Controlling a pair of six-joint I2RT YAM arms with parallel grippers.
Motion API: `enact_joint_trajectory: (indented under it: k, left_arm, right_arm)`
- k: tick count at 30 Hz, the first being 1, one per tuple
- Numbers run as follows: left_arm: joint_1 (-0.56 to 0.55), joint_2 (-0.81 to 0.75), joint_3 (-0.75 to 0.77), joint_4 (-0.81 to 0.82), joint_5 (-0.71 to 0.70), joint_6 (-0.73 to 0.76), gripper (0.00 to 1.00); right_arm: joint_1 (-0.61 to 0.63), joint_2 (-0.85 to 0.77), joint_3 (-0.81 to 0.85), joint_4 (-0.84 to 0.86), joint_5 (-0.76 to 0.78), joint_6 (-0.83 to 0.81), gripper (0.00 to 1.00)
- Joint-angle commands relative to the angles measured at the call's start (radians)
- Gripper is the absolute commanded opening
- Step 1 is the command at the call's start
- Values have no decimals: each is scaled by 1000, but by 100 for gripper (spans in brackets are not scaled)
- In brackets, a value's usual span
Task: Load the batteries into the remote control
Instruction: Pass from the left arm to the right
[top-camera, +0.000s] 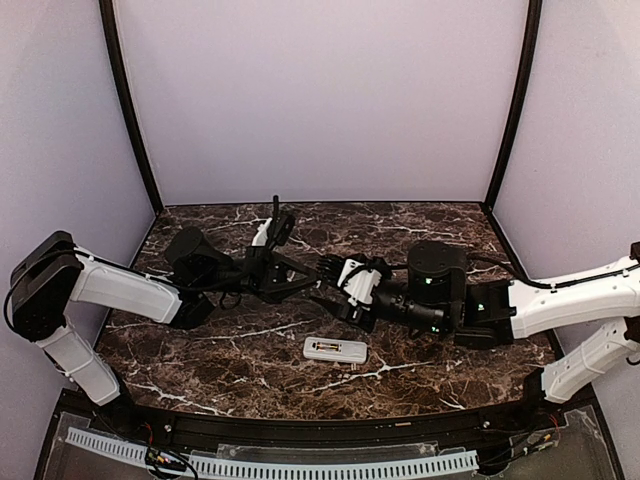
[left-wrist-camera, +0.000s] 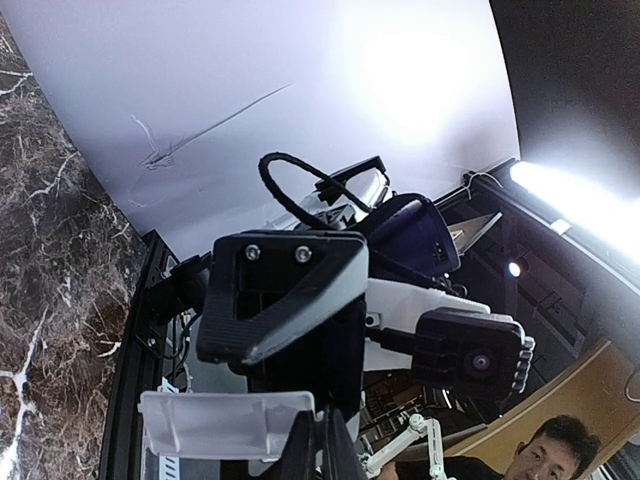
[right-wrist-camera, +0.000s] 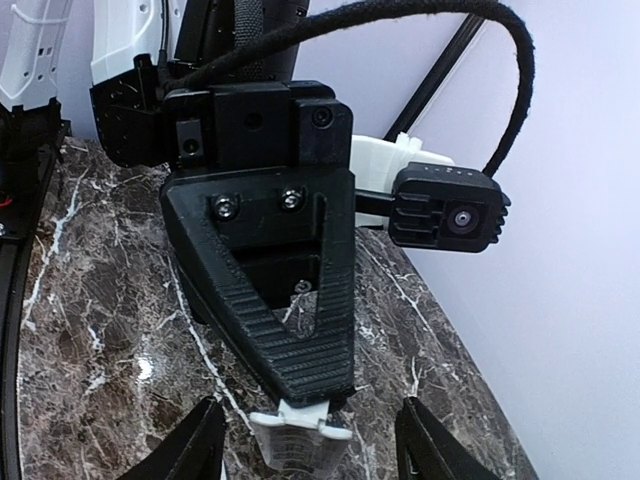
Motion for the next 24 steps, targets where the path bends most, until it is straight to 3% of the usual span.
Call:
enact_joint_trajectory:
  k: [1,6,10,18,22,24]
  left_arm:
    - [1,5,-15,227,-7,-22,1]
    - [1,13,-21,222,-21,-19,1]
    - [1,15,-22,216,-29,-10,1]
    - [2,18,-30,210,-45,1,0]
    - [4,14,-33,211,-51,19,11]
    - [4,7,-37,207,-53,36,22]
  right_arm:
    - [15,1,19,62,58,-17,54]
    - [22,-12,19,60,62,-14,48]
    - [23,-4,17,55,62,-11,36]
    - [22,-8,5,53,64,1,25]
    - [23,-15,1,30,48,12,17]
    - [22,-20,-1,19,47,18,15]
